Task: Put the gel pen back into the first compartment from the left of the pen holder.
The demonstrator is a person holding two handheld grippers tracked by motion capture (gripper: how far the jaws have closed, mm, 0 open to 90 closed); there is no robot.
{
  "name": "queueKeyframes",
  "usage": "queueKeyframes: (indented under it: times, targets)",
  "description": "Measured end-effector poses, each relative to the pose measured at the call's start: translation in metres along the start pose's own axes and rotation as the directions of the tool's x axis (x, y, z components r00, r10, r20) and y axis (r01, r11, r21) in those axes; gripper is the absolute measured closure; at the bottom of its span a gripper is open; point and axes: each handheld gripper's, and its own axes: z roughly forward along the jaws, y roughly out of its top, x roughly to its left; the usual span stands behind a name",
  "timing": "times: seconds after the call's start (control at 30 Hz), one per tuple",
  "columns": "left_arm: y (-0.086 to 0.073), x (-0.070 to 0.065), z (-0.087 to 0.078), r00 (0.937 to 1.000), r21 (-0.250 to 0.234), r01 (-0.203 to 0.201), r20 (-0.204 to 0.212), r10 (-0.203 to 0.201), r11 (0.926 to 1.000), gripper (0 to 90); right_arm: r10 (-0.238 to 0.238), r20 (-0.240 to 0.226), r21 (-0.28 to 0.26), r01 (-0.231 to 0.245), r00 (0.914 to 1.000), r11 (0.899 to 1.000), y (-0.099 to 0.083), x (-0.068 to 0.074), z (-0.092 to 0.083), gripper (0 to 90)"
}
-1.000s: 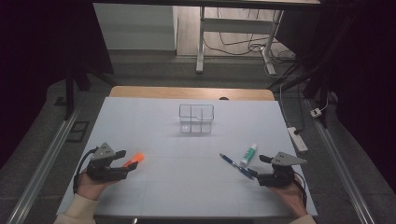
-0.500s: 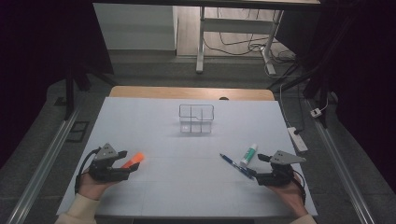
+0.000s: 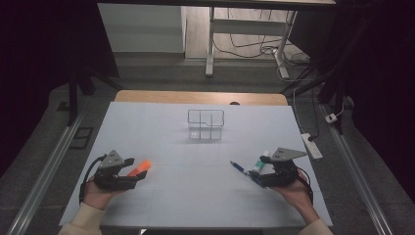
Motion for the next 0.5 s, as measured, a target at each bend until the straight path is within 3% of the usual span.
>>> queueKeyframes:
  times: [0.27, 0.5]
  targets:
    - [0.000, 0.000, 0.002, 0.9999, 0.002, -0.003, 0.012, 0.003, 1.0000, 29.3, -0.016, -0.019, 0.056, 0.017, 0.9997, 0.998, 0.021, 0.006, 0.014, 25.7]
    - [0.001, -0.001, 0.004, 0.9998, 0.009, -0.011, 0.018, 0.011, 0.9999, 29.0, 0.010, -0.011, 0.102, -0.008, 0.9999, 0.995, 0.041, 0.006, 0.025, 25.7]
